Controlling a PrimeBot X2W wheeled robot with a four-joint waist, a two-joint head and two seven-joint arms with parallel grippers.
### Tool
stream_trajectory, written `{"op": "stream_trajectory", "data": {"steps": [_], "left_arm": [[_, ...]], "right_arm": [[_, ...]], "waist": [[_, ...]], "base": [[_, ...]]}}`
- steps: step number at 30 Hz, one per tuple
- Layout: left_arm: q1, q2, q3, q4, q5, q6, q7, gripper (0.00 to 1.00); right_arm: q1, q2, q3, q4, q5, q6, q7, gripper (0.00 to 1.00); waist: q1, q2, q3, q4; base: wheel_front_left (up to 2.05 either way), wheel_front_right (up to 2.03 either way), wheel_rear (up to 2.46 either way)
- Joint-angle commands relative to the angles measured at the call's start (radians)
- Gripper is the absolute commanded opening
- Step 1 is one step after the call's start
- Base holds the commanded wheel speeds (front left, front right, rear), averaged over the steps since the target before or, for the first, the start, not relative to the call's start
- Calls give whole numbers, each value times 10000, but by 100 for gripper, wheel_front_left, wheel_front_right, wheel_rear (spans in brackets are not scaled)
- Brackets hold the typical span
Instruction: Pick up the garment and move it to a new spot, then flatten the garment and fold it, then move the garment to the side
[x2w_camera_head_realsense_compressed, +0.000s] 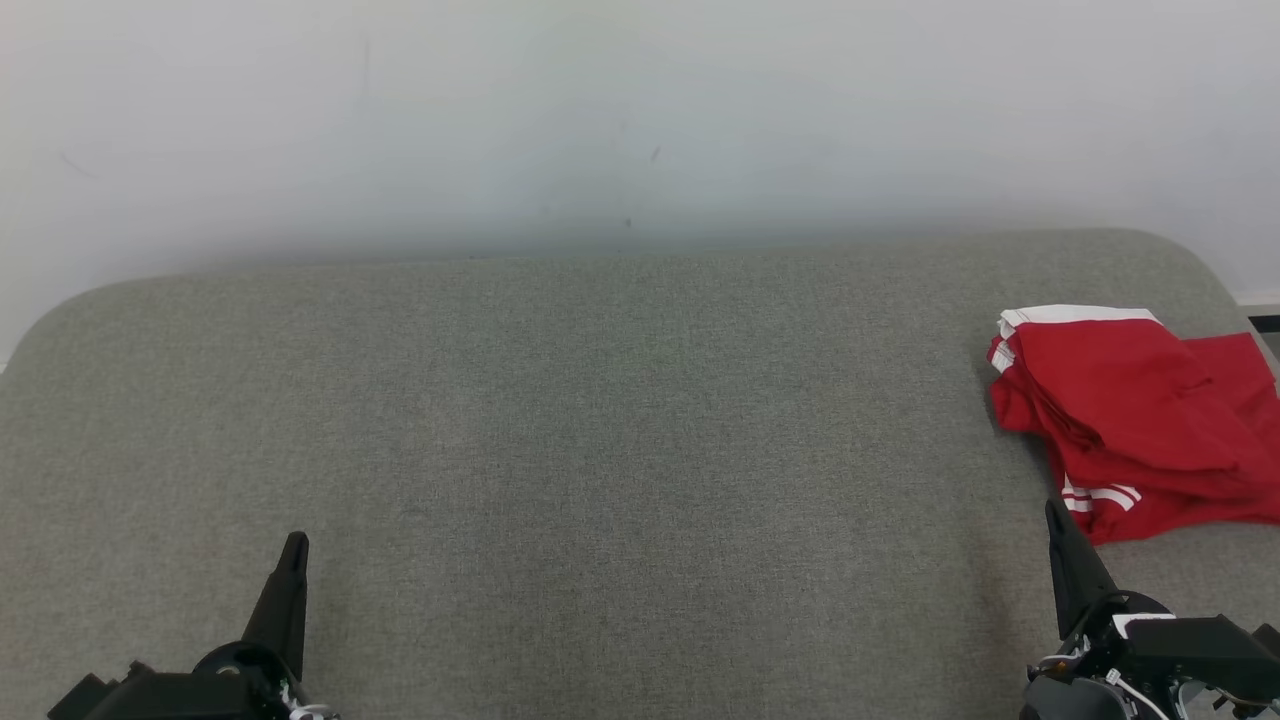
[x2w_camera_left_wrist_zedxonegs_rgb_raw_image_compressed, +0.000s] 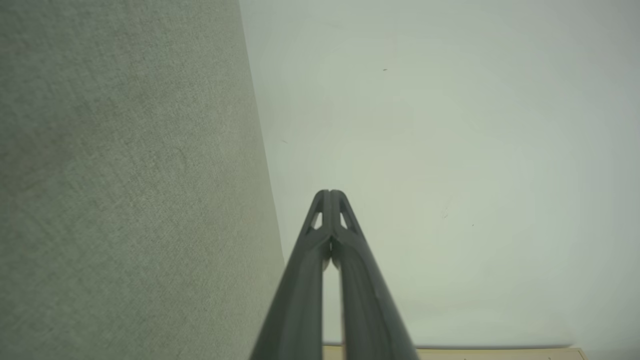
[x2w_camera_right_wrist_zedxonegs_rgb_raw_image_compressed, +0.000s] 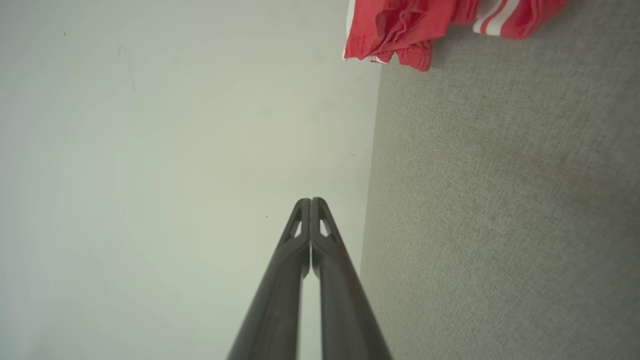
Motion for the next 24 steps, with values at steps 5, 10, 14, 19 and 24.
{"op": "stream_trajectory", "data": {"steps": [5,10,14,19,24], "left_arm": [[-50,52,31,-27,-42,-26,46,0],[-50,52,31,-28,-43,-26,46,0],[-49,52,30,-28,-43,-26,45,0],[-49,52,30,-28,-44,-26,45,0],[-49,52,29,-29,-44,-26,44,0]], "right_arm": [[-33,2,-10,-22,17,-21,29,0],[-33,2,-10,-22,17,-21,30,0],[-33,2,-9,-22,17,-21,28,0],[-33,2,-9,-22,13,-21,28,0],[-32,2,-9,-22,13,-21,29,0]], "waist": [[1,-1,0,0],[1,-1,0,0],[1,-1,0,0],[1,-1,0,0],[1,-1,0,0]], "base": [[0,0,0],[0,0,0],[0,0,0],[0,0,0],[0,0,0]]}}
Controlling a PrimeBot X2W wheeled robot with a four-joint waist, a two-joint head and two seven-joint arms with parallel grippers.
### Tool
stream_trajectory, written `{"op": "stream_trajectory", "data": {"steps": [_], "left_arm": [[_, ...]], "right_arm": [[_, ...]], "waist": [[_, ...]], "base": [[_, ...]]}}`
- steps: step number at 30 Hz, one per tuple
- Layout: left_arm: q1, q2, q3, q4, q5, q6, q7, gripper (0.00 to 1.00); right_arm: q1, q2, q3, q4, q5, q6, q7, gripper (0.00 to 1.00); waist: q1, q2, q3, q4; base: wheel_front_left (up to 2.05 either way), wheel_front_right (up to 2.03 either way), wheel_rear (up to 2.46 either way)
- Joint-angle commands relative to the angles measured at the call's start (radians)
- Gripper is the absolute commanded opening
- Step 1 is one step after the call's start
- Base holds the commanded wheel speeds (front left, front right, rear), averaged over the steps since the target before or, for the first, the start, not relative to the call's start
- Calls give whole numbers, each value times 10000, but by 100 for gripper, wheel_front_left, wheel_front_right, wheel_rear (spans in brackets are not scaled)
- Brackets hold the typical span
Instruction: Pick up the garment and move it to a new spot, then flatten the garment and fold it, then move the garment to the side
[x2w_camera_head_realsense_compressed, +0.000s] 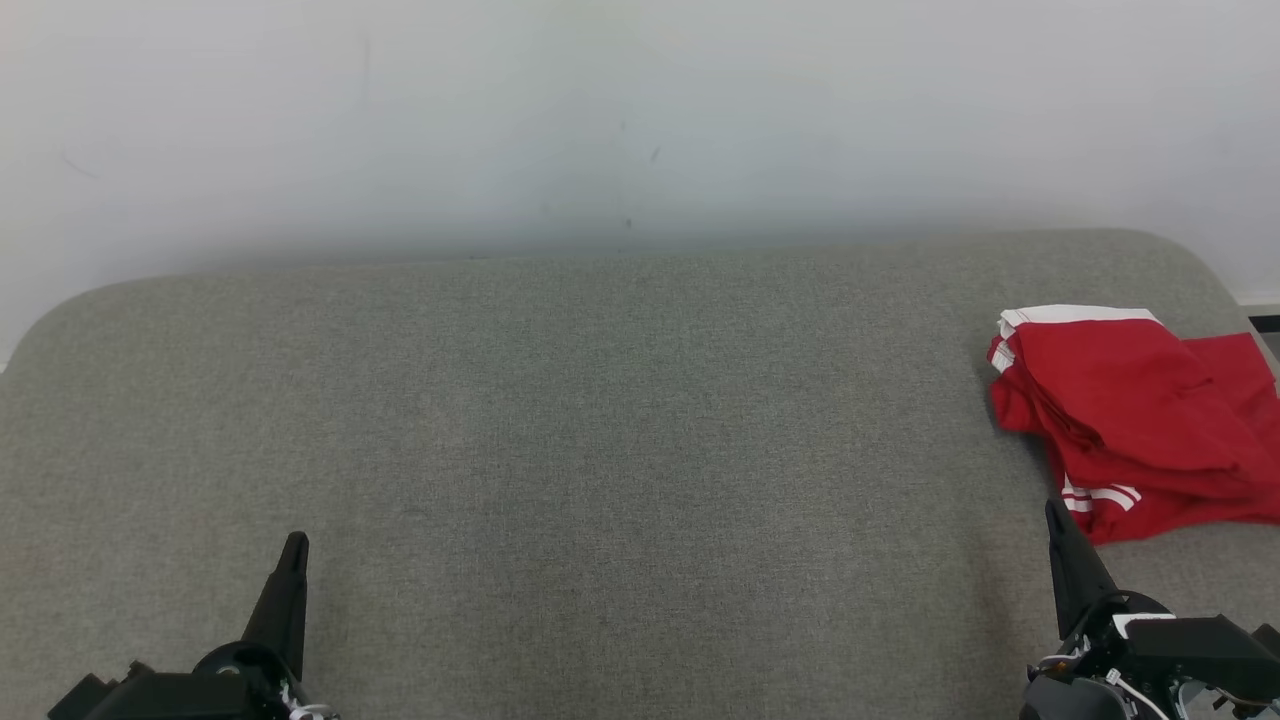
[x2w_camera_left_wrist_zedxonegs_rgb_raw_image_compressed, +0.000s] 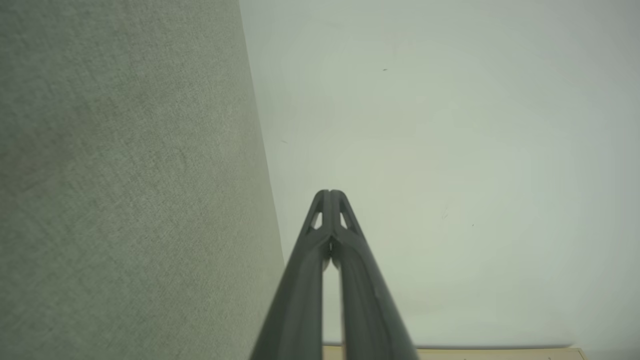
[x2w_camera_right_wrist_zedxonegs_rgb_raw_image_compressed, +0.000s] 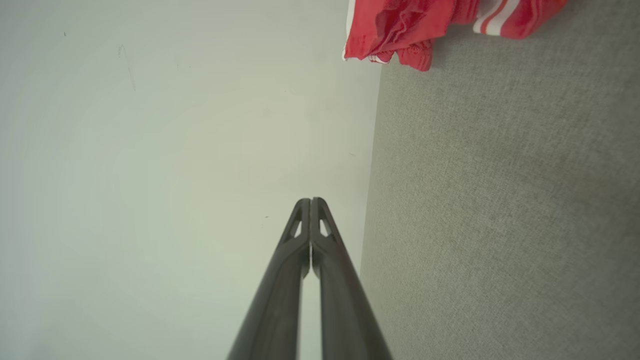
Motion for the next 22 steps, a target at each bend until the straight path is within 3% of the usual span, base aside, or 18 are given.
{"op": "stream_trajectory", "data": {"steps": [1,22], "left_arm": [[-48,52,29,-29,-44,-26,44,0],[-47,52,28,-30,-45,-26,43,0]], "right_arm": [[-31,2,-9,-22,8,-21,27,0],[-31,2,-9,-23,8,-21,28,0]], "waist": [[0,-1,0,0],[0,-1,0,0]], "base": [[0,0,0],[0,0,0]]}}
